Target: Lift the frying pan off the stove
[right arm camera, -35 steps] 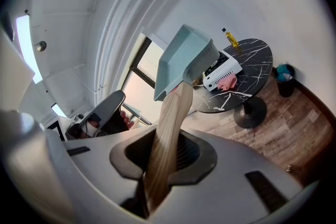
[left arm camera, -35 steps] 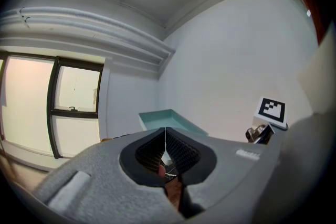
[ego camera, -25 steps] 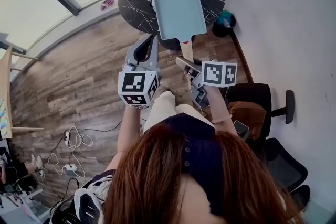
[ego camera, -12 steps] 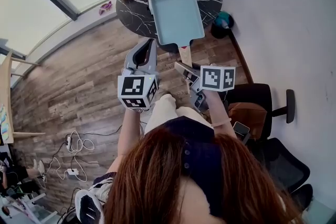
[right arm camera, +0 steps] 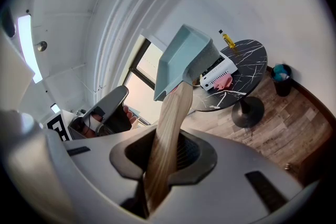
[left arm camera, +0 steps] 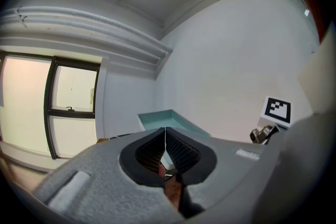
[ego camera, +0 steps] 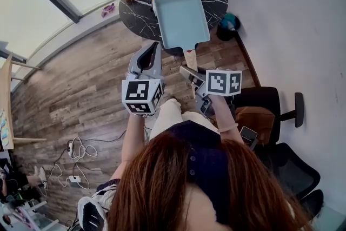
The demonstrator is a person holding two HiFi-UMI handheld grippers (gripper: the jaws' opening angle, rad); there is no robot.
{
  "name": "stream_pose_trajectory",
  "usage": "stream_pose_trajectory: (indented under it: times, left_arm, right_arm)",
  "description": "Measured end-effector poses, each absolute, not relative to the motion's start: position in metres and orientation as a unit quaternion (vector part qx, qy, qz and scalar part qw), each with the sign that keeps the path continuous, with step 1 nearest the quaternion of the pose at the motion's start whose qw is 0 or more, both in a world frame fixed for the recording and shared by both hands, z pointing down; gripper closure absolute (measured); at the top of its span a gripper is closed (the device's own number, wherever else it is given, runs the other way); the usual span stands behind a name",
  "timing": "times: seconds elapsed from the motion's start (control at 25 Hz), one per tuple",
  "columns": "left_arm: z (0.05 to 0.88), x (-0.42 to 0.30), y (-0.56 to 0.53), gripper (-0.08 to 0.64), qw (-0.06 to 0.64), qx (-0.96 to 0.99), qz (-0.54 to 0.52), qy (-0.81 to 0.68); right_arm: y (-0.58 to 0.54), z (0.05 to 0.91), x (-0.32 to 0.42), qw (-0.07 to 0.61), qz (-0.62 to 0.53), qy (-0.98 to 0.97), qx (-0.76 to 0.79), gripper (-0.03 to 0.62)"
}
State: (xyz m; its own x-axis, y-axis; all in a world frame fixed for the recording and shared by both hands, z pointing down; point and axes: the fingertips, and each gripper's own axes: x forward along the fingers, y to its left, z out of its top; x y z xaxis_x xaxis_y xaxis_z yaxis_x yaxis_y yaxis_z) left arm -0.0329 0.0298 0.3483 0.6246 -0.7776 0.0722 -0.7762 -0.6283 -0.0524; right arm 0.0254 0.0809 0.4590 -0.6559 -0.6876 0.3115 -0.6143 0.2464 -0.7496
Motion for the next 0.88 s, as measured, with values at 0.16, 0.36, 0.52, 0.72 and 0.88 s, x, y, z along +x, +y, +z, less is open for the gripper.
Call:
stream_pose_trajectory:
  times: [0.16, 0.36, 0.52, 0.72, 0.88]
  left_arm:
    - [0.347, -0.033, 0.03, 0.546, 0.009, -0.902, -0.043, 0.43]
    - [0.349, -0.034, 0.032, 0.546, 0.008, -0.901, -0.042, 0.431]
    - [0.352, -0.034, 0.035, 0.546, 0.004, -0.902, -0.043, 0.429]
    - [0.355, -0.033, 0.038, 0.546, 0.004, -0.904, -0.043, 0.424]
    - [0.356, -0.031, 0.04, 0.546, 0.002, -0.905, -0.043, 0.422]
  right_arm:
    - [0.081, 0.458, 0.025, 0.04, -0.453, 0.79, -0.412, 0.515]
    - [0.083, 0.46, 0.024, 0.038, -0.452, 0.79, -0.412, 0.515]
    - [0.086, 0.462, 0.023, 0.037, -0.455, 0.788, -0.414, 0.515]
    - [0.09, 0.463, 0.023, 0.041, -0.454, 0.787, -0.416, 0.515]
    - [0.093, 0.465, 0.024, 0.04, -0.455, 0.785, -0.418, 0.515]
